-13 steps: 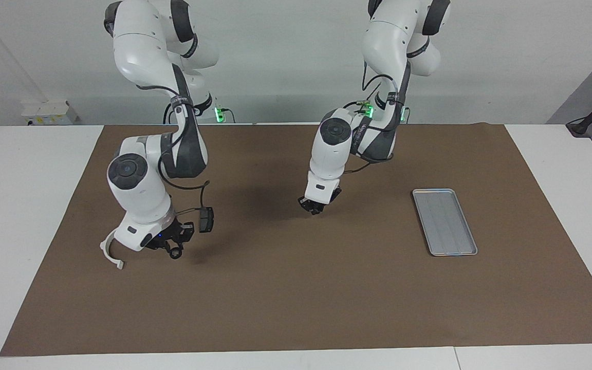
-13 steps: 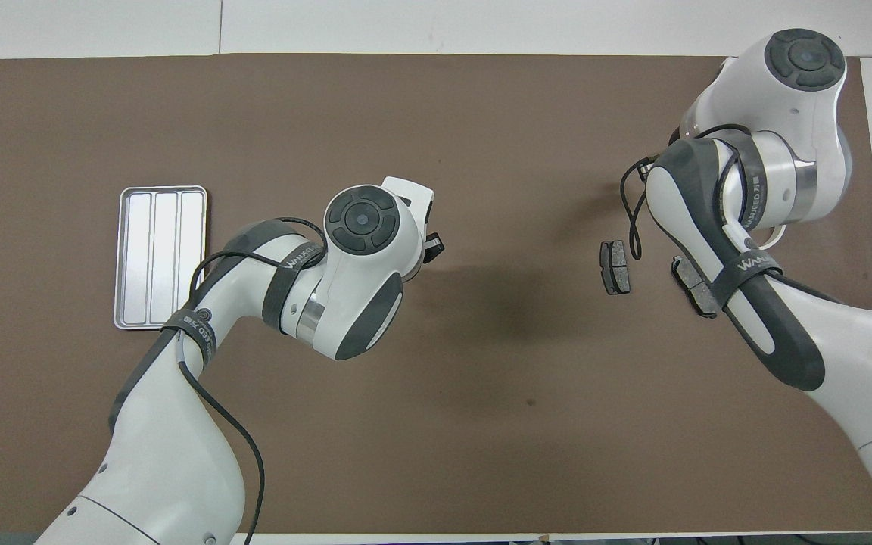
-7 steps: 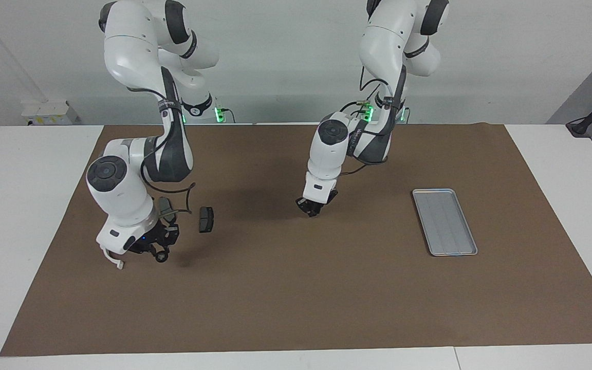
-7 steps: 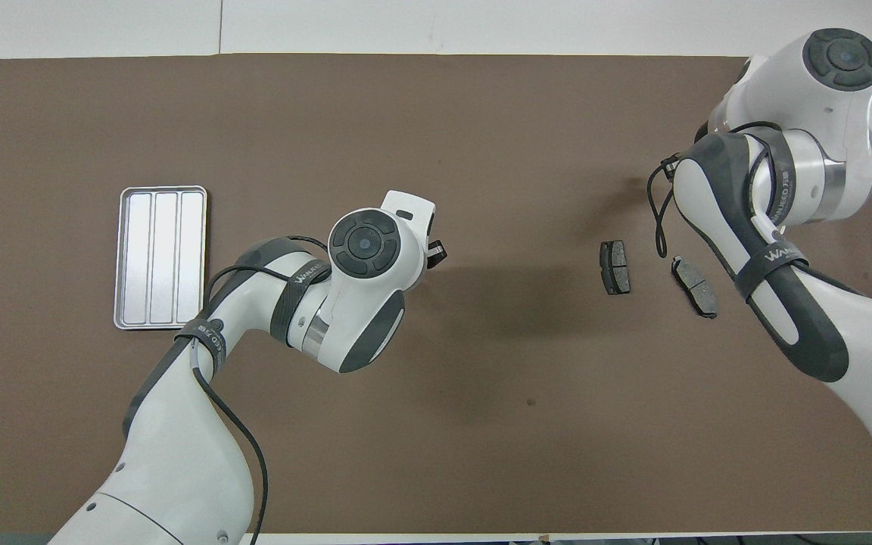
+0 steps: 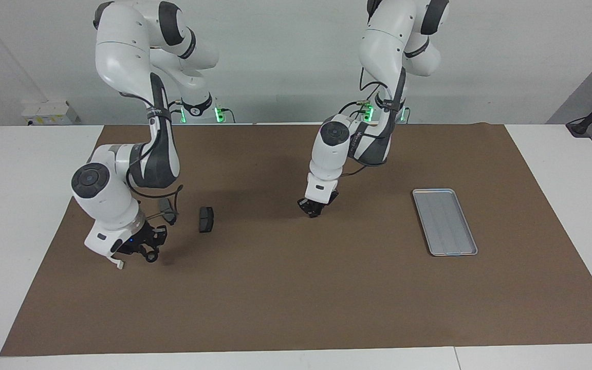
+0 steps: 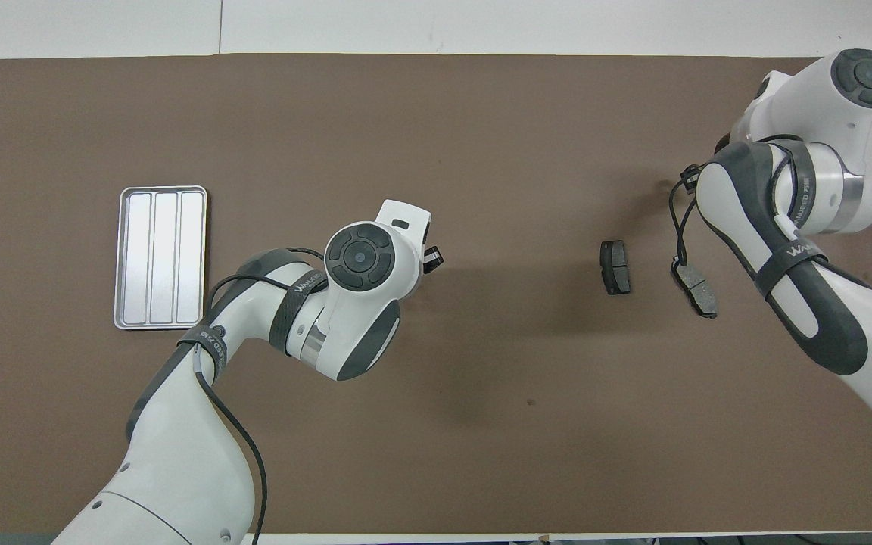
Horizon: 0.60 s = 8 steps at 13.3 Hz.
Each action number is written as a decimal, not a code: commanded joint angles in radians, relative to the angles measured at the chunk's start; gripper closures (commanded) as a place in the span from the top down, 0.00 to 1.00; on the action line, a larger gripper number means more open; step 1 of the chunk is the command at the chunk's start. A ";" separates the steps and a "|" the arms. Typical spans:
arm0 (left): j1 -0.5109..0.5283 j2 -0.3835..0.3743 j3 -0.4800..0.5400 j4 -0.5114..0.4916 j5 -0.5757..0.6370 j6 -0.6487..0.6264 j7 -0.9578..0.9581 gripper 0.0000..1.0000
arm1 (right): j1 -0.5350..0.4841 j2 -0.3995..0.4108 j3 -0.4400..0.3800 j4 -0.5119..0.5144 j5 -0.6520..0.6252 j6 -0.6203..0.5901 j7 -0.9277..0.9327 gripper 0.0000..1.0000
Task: Place bearing gear from tray to pile
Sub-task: 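Place the bearing with the right gripper while the left gripper drops its bearing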
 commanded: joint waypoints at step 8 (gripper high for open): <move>0.001 -0.013 0.023 0.082 -0.010 -0.149 -0.013 1.00 | -0.035 -0.068 0.016 -0.192 0.047 0.101 -0.033 0.00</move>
